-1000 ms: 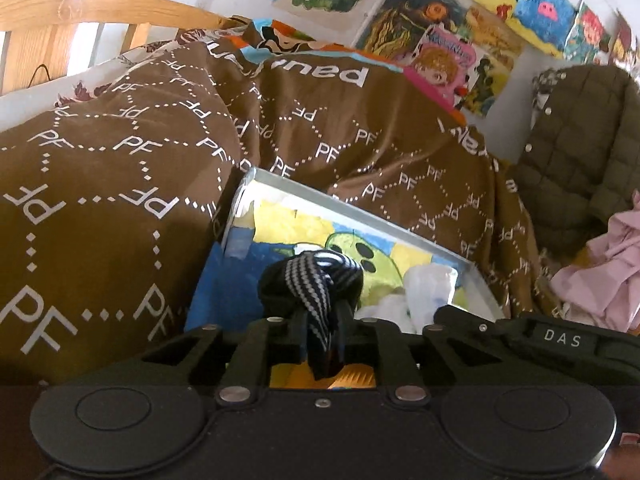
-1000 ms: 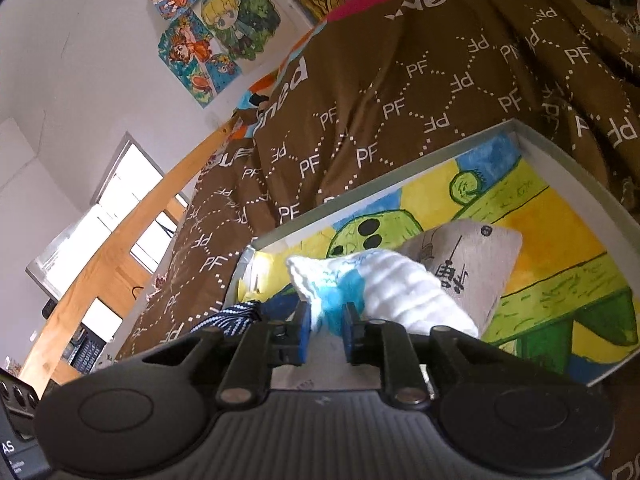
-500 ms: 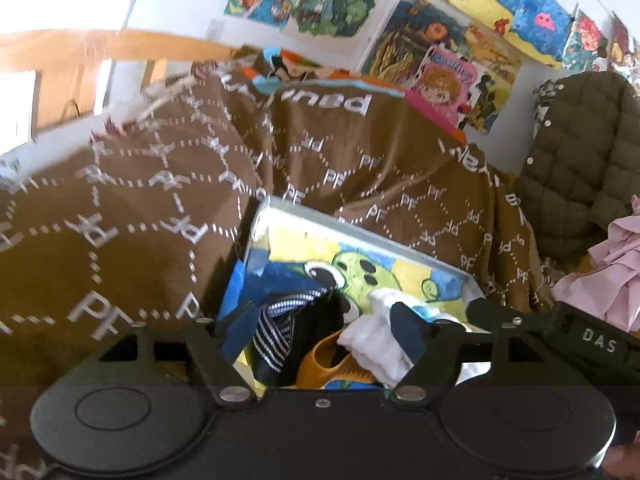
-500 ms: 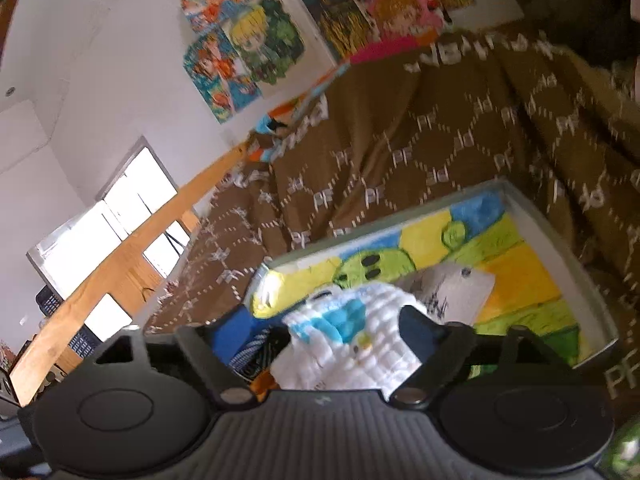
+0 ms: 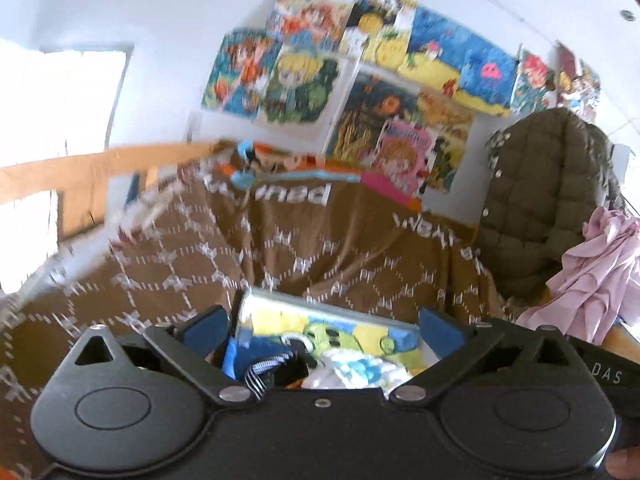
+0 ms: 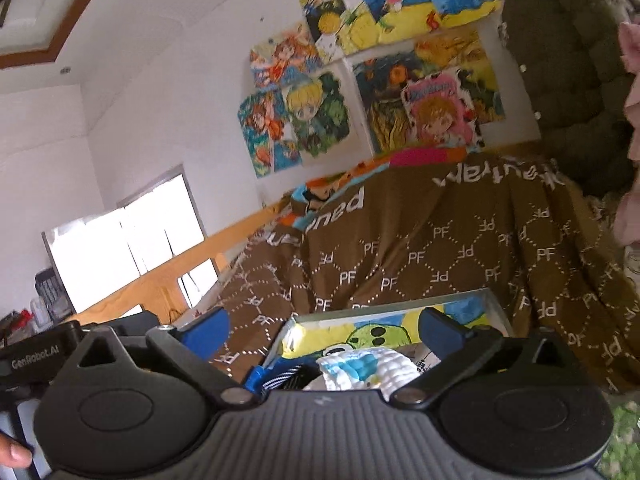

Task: Organize soft objects
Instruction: 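Move both open tools back over the pile beside the tray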

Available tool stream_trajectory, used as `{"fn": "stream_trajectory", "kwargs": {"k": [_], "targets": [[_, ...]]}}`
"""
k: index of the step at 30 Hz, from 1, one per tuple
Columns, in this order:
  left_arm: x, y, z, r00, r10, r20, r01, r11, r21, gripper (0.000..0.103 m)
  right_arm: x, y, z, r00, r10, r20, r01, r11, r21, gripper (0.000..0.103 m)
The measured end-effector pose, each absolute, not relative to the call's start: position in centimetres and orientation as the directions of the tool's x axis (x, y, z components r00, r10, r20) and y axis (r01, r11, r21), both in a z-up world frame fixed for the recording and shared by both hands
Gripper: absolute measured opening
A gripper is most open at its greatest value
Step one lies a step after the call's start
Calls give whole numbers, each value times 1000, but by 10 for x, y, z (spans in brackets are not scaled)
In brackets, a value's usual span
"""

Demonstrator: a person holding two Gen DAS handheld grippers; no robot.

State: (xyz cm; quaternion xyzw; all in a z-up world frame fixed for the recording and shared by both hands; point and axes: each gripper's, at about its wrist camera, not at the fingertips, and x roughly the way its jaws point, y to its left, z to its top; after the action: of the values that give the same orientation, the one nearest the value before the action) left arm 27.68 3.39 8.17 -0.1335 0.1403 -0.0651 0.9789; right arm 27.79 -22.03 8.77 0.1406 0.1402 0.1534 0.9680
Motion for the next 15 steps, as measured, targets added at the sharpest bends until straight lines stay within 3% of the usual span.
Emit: {"fn": "stream_trajectory", "kwargs": {"k": [7, 15], "targets": [[227, 34, 98, 967, -143, -210, 86, 962, -257, 102, 226, -223, 94, 941, 290, -174, -230, 927, 296, 103], [169, 32, 95, 974, -144, -176, 101, 968, -228, 102, 164, -207, 95, 967, 246, -67, -236, 962, 134, 103]]}}
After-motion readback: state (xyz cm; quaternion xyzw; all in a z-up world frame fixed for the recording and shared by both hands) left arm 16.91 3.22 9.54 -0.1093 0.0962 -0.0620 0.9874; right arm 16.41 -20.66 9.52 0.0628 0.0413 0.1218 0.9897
